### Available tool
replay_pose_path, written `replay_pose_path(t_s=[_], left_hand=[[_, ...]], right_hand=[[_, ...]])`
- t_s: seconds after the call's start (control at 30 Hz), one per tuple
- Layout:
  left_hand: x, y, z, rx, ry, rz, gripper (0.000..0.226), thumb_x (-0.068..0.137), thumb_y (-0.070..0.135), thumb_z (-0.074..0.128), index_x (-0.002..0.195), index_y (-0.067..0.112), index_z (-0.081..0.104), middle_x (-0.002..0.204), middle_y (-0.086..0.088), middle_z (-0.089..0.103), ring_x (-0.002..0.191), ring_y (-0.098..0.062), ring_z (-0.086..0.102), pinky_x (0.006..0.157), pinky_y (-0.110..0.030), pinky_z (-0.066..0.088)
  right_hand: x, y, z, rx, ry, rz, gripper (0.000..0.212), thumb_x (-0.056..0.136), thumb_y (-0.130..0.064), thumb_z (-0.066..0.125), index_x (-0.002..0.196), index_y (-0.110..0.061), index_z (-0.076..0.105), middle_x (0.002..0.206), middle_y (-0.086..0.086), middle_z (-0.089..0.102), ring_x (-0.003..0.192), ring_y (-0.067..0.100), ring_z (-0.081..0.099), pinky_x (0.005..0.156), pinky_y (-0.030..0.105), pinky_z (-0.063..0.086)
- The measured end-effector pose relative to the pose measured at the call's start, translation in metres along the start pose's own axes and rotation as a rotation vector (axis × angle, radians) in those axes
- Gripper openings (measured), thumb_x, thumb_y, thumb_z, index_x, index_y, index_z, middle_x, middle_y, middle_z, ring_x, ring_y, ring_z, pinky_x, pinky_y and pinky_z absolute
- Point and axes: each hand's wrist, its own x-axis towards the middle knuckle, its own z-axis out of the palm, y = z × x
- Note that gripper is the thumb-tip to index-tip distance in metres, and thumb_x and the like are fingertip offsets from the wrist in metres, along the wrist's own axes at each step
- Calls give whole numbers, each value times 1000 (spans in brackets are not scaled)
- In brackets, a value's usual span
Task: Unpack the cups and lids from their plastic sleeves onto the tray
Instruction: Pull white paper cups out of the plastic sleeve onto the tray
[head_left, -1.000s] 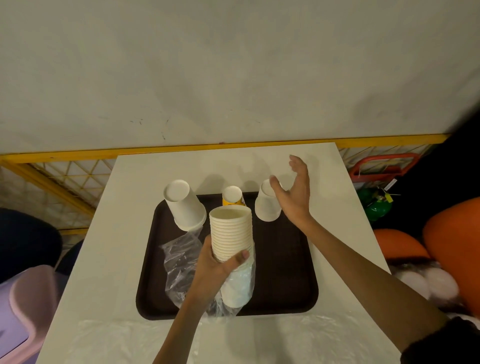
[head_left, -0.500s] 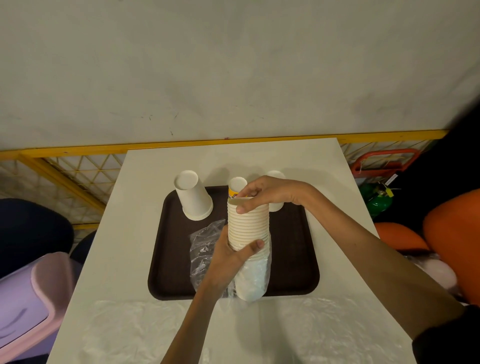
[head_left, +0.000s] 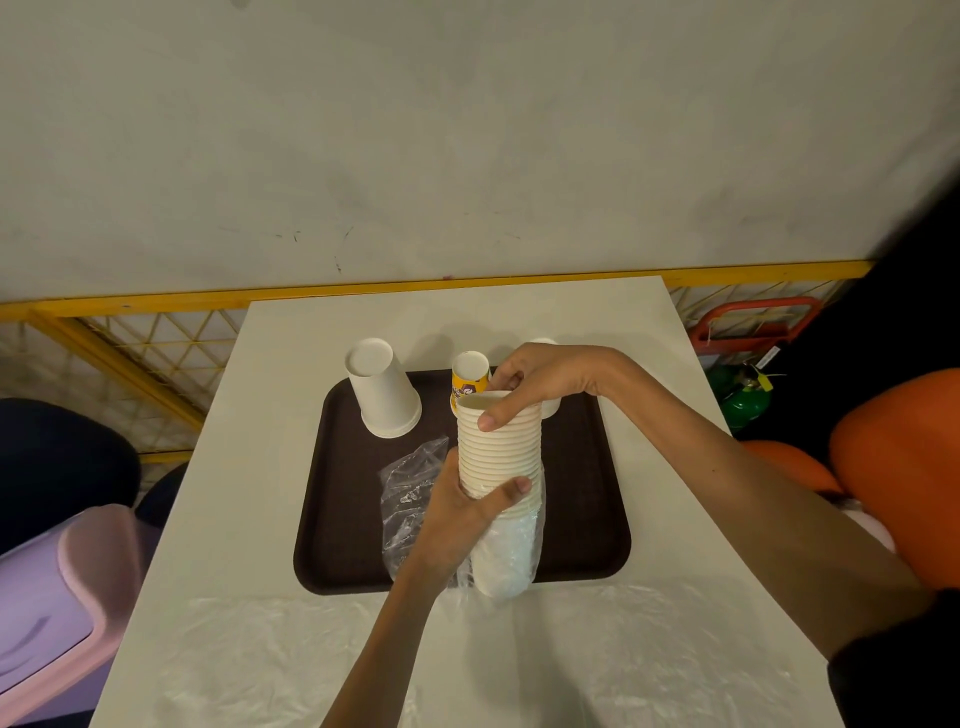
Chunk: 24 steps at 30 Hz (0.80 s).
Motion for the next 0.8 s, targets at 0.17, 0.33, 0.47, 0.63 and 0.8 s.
replay_pose_path(t_s=[0.17,0.33,0.47,0.63,0.8], left_hand=[[-1,-2,-1,21,-10,4,100,46,56,75,133,21,41,124,3,59,113,-11,56,85,-16,52],[-1,-4,-1,38,-9,3,102,46,57,76,134,21,41,125,2,59,115,-12,56,91,-25,51],[-2,-5,0,32,-4,-9,103,45,58,75,134,21,40,124,3,58,114,-12,56,87,-20,51],[-2,-8,-2,55,-8,-15,100,48,57,77,133,21,40,124,2,58,115,-13,56,88,-20,52],[-4,-7,-7,45,17,-14,102,41,67,81,127,27,44,119,5,60,111,-11,58,86,-22,53]], right_hand=[[0,-4,-3,-60,-20,17,44,74,-44,74,106,-14,70,104,-2,66,102,16,60,92,30,47],[0,-7,-7,-86,-11,33,46,76,-44,72,109,-12,67,105,-2,65,101,16,59,93,32,46],[-2,-9,-8,-71,-30,27,42,84,-39,67,114,-9,65,102,-4,61,96,12,57,89,29,47],[-4,-5,-13,-19,98,15,45,85,-43,63,117,-12,61,107,-3,55,101,15,50,73,24,42],[-13,7,-29,287,281,-29,35,84,-45,62,113,-26,54,113,-1,52,104,19,50,74,28,46]])
